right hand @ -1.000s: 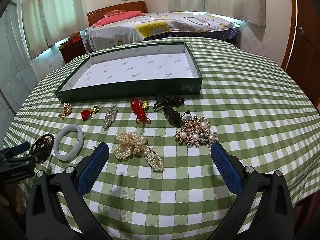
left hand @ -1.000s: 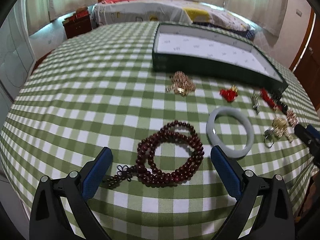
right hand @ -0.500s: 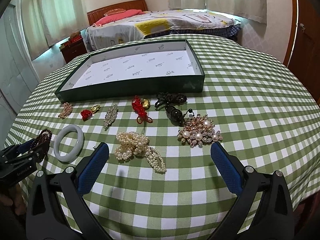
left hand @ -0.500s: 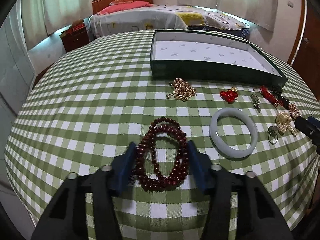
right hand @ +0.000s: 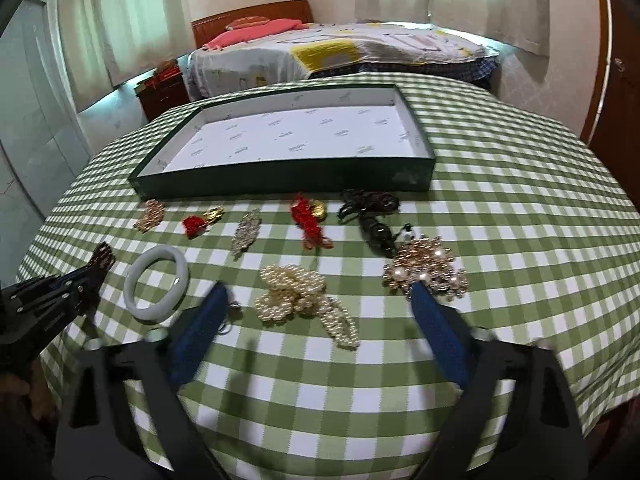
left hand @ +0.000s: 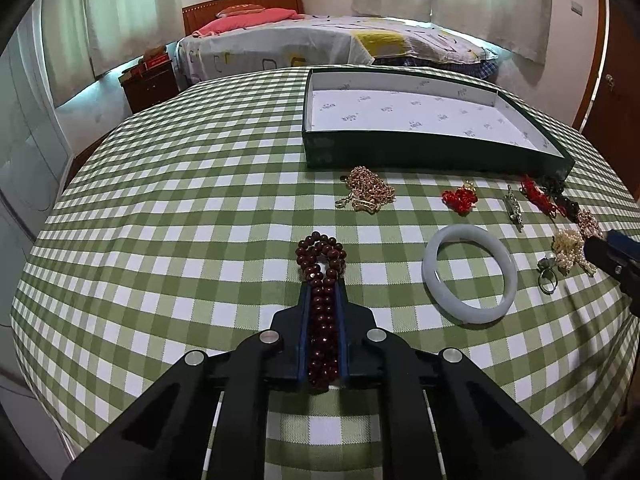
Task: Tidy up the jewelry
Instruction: 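Grasp the pearl ring with the right gripper while the left gripper lifts the bead strand, then lower the bead strand into the green box with the left gripper while the right gripper places the ring there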
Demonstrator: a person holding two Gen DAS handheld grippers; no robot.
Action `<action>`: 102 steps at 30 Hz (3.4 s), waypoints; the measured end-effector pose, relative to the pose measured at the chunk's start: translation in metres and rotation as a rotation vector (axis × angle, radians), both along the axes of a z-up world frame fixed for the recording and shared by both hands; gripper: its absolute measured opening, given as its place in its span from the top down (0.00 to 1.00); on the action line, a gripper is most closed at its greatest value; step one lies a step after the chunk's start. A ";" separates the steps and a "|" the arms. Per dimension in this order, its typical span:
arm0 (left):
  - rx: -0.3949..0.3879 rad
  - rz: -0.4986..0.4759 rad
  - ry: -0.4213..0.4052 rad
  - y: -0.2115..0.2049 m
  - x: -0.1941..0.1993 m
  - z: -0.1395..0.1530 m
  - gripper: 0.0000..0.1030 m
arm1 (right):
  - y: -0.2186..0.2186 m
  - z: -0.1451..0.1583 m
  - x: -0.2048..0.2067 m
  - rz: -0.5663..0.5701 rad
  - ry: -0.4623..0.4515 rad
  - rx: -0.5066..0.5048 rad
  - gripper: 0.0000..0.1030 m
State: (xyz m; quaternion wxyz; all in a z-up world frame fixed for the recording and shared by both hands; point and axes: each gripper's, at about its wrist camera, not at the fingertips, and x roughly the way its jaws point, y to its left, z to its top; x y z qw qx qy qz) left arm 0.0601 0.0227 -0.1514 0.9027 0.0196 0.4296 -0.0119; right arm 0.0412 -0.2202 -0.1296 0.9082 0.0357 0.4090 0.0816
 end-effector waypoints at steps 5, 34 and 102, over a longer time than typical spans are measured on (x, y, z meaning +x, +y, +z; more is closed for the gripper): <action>-0.005 0.013 -0.001 0.006 0.001 0.000 0.89 | 0.007 0.000 -0.001 0.029 0.001 0.008 0.38; 0.008 0.102 -0.025 0.044 -0.008 0.005 0.89 | 0.060 -0.010 0.005 0.157 0.044 -0.060 0.75; -0.048 -0.113 0.032 -0.072 0.169 -0.002 0.85 | -0.022 -0.013 0.167 0.087 0.043 -0.047 0.82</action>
